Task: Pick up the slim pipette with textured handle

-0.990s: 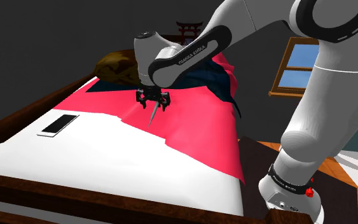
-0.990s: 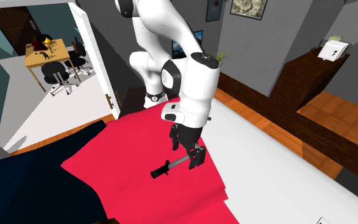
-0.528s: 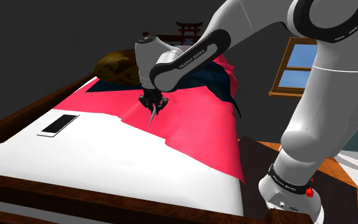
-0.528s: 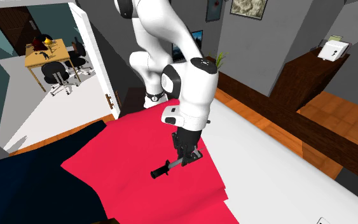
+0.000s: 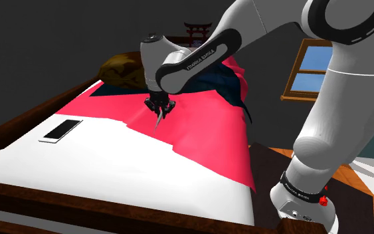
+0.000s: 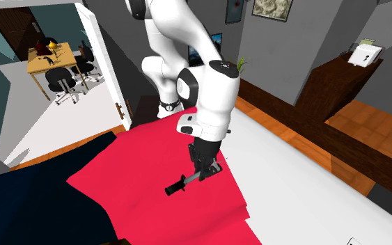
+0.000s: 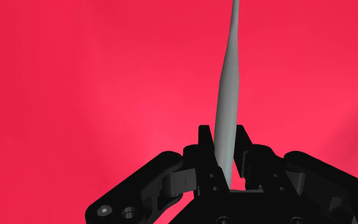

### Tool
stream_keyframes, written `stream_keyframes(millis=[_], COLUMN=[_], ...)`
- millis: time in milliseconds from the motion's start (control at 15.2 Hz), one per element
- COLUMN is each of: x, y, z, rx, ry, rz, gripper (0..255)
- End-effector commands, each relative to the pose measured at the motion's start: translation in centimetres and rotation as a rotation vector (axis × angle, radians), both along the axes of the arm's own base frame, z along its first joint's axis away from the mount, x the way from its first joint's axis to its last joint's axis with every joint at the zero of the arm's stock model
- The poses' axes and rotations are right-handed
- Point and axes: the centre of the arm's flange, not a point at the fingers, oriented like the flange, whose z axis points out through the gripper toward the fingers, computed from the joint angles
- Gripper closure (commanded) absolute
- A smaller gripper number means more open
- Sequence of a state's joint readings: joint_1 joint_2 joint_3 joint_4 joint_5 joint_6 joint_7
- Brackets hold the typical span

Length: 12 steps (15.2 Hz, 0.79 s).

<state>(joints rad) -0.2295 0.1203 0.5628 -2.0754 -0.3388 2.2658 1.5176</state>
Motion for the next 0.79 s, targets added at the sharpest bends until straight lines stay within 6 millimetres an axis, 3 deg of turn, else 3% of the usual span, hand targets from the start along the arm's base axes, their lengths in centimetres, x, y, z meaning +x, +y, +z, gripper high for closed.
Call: stream_keyframes(millis=[0,726], x=[0.0,0.0], y=[-0.1,-0.1], z=[0.9,6.7], rx=[0.0,0.0], ry=[0.0,0.0], rz=[0.0,0.0], gripper=[255,255])
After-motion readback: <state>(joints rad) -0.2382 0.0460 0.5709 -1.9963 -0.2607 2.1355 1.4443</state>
